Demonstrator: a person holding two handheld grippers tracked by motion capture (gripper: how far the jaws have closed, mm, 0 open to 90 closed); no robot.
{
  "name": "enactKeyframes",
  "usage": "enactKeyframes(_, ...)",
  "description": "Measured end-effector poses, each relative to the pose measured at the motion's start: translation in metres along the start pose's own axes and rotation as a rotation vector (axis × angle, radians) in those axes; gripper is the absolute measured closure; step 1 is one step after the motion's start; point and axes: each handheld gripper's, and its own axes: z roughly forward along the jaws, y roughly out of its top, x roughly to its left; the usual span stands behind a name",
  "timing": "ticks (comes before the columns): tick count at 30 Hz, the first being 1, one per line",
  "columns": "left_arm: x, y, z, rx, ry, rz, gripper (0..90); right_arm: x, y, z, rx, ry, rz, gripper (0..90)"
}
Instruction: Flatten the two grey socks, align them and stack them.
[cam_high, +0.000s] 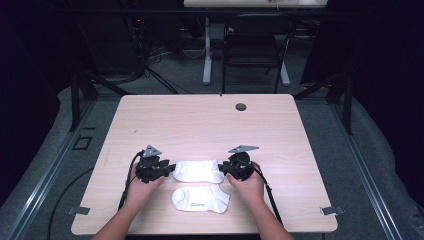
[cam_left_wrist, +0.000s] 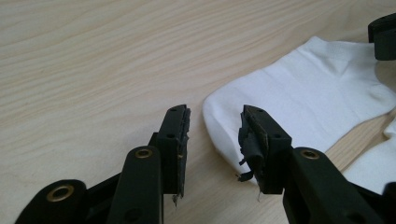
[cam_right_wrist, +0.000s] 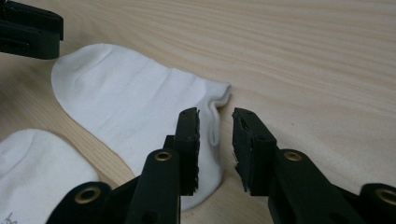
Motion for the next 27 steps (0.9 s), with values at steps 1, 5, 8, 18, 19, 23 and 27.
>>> enactKeyframes(1, -0.002, 0.0, 0.003, 0.006, -0.001, -0.004, 61.5, -0.001, -0.001, -0.001, 0.004, 0.003, 0.006, 70.0)
enactKeyframes(5, -0.003, -0.001, 0.009, 0.034, 0.009, 0.002, 62.7, -0.005, -0.004, -0.001, 0.006, 0.01, 0.016, 70.0)
enactKeyframes(8, -0.003, -0.002, 0.012, 0.056, 0.01, -0.006, 65.0, -0.007, -0.007, 0.001, 0.005, 0.026, 0.031, 71.7)
enactKeyframes(18, -0.002, -0.006, 0.017, 0.085, 0.006, 0.008, 80.6, -0.006, -0.012, 0.006, 0.033, 0.035, 0.026, 86.1)
enactKeyframes(19, -0.002, -0.006, 0.017, 0.087, 0.002, 0.006, 81.9, -0.005, -0.012, 0.006, 0.035, 0.033, 0.024, 86.3)
enactKeyframes(23, -0.001, -0.006, 0.016, 0.084, -0.002, 0.002, 86.8, -0.005, -0.012, 0.007, 0.032, 0.031, 0.025, 86.6)
enactKeyframes(27, -0.002, -0.006, 0.015, 0.078, -0.008, 0.005, 87.9, -0.005, -0.012, 0.006, 0.032, 0.029, 0.022, 86.8)
